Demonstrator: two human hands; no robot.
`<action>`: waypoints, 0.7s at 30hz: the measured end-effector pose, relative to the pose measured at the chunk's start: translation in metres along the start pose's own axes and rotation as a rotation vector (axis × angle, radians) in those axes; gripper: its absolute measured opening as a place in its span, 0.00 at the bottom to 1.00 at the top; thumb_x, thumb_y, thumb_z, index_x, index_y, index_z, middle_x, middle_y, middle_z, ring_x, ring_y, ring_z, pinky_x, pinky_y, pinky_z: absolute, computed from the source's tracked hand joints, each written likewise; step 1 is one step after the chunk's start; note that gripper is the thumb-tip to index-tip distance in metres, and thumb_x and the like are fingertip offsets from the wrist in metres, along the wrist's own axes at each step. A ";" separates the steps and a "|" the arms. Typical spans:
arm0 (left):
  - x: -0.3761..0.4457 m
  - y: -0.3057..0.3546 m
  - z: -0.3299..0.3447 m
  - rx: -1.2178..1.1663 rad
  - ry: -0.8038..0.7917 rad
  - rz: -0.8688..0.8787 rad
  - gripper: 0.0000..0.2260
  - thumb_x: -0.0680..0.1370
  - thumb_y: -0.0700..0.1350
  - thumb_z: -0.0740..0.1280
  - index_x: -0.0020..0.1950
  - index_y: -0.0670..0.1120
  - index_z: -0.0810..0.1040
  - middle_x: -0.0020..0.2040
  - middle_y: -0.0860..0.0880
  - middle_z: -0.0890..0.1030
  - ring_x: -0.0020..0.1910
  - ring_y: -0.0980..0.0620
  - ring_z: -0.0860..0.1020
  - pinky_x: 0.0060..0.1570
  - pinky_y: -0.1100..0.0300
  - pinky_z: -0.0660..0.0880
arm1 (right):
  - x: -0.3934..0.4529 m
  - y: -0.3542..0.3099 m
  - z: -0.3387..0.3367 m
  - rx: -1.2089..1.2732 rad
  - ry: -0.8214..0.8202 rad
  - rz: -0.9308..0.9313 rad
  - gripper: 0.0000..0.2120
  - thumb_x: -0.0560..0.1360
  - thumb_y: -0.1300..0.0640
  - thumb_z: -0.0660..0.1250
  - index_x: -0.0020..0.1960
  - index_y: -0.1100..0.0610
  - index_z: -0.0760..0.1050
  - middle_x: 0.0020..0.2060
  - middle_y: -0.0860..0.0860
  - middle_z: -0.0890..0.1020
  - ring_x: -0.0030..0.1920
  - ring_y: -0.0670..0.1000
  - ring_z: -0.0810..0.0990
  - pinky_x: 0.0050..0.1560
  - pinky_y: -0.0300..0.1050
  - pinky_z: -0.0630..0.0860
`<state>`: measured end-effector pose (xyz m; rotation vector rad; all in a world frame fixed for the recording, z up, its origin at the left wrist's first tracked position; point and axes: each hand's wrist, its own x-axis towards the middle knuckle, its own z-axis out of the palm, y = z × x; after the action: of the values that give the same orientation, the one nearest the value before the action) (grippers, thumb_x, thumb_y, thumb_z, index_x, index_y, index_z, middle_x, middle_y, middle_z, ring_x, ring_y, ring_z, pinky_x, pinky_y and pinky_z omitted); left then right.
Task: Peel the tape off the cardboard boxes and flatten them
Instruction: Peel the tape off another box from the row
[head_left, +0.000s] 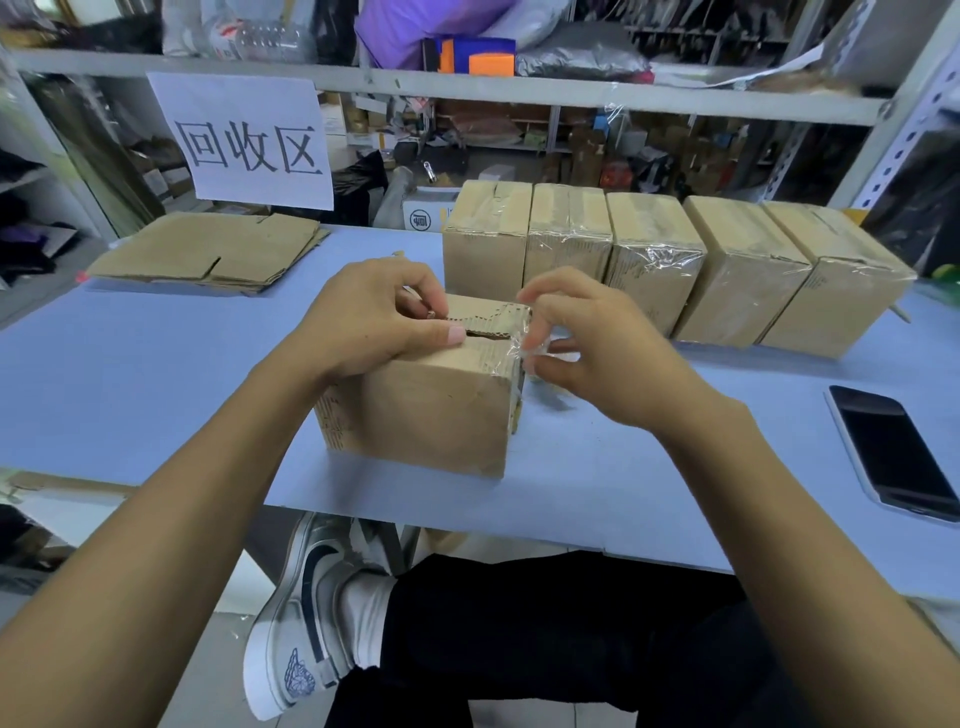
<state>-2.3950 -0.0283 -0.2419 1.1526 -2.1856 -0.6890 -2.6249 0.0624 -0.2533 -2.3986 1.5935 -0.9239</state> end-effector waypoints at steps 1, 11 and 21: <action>0.000 0.000 0.001 -0.001 -0.002 0.000 0.11 0.68 0.54 0.80 0.42 0.52 0.83 0.41 0.53 0.83 0.39 0.63 0.78 0.45 0.64 0.72 | -0.004 0.000 0.002 0.033 0.006 0.015 0.06 0.73 0.64 0.75 0.44 0.59 0.78 0.62 0.49 0.78 0.56 0.50 0.79 0.54 0.46 0.79; 0.003 0.023 0.011 0.406 -0.157 0.080 0.19 0.66 0.69 0.65 0.48 0.59 0.72 0.50 0.57 0.73 0.51 0.52 0.76 0.48 0.52 0.71 | 0.000 -0.006 0.008 -0.130 -0.030 -0.028 0.16 0.77 0.63 0.70 0.62 0.51 0.77 0.50 0.47 0.80 0.48 0.54 0.74 0.49 0.49 0.70; 0.003 0.014 0.035 0.339 -0.006 0.155 0.06 0.81 0.46 0.60 0.48 0.58 0.72 0.45 0.57 0.72 0.47 0.50 0.74 0.49 0.49 0.71 | -0.027 -0.012 0.027 -0.077 0.139 -0.012 0.14 0.75 0.59 0.65 0.58 0.54 0.83 0.62 0.51 0.80 0.57 0.57 0.81 0.54 0.55 0.79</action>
<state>-2.4280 -0.0176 -0.2568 1.1243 -2.4292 -0.2610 -2.6073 0.0850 -0.2813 -2.4456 1.6937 -1.0723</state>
